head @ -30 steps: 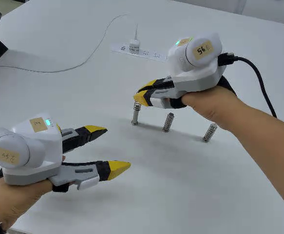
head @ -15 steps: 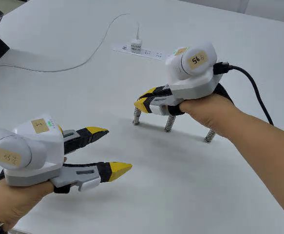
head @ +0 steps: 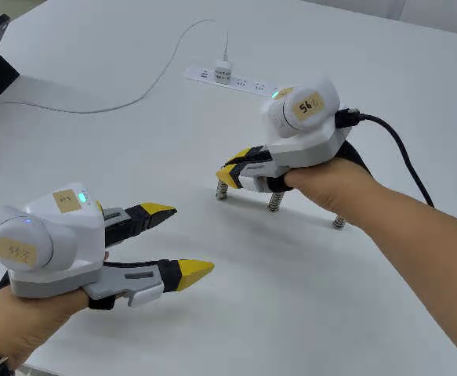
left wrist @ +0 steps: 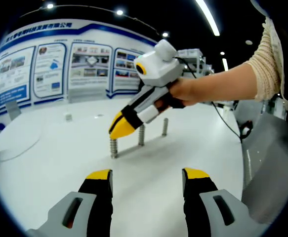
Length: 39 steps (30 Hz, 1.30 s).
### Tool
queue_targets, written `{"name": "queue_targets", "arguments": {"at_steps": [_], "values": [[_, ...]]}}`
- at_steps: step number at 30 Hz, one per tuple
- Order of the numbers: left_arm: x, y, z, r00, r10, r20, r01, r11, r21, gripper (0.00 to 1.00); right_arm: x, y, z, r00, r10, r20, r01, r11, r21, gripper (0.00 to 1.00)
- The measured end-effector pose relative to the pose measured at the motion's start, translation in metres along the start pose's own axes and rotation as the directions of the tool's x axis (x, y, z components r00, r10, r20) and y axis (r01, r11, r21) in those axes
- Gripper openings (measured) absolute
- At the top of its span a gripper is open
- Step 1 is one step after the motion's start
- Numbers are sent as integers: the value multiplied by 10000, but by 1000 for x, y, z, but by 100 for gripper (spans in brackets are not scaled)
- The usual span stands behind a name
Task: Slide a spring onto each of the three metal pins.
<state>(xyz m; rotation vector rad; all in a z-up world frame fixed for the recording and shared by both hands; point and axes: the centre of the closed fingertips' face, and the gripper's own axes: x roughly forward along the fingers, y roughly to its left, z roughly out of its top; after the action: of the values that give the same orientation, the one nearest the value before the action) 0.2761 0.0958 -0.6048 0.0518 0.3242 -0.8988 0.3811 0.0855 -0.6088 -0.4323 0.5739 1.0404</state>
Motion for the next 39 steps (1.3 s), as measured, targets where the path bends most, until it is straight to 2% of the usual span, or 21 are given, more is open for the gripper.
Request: {"name": "queue_targets", "arguments": {"at_steps": [8, 16, 20, 32, 39], "values": [[0, 1, -1, 10000, 41, -6, -41, 10000, -41, 58, 3, 3, -5, 9998, 1, -201, -3, 10000, -91, 12], [1, 2, -1, 10000, 32, -13, -32, 10000, -34, 58, 2, 4, -2, 9999, 8, -135, -9, 10000, -92, 12], [1, 2, 0, 10000, 44, 3, -44, 10000, -35, 58, 1, 3, 0, 10000, -52, -17, 52, 9999, -109, 17], [2, 3, 2, 10000, 51, 16, -51, 10000, 39, 59, -8, 5, 3, 9995, -186, 242, 189, 9998, -114, 22], [3, 4, 5, 10000, 88, 42, -88, 9999, 64, 59, -13, 3, -1, 9991, -200, 366, 198, 9998, 52, 26]]}}
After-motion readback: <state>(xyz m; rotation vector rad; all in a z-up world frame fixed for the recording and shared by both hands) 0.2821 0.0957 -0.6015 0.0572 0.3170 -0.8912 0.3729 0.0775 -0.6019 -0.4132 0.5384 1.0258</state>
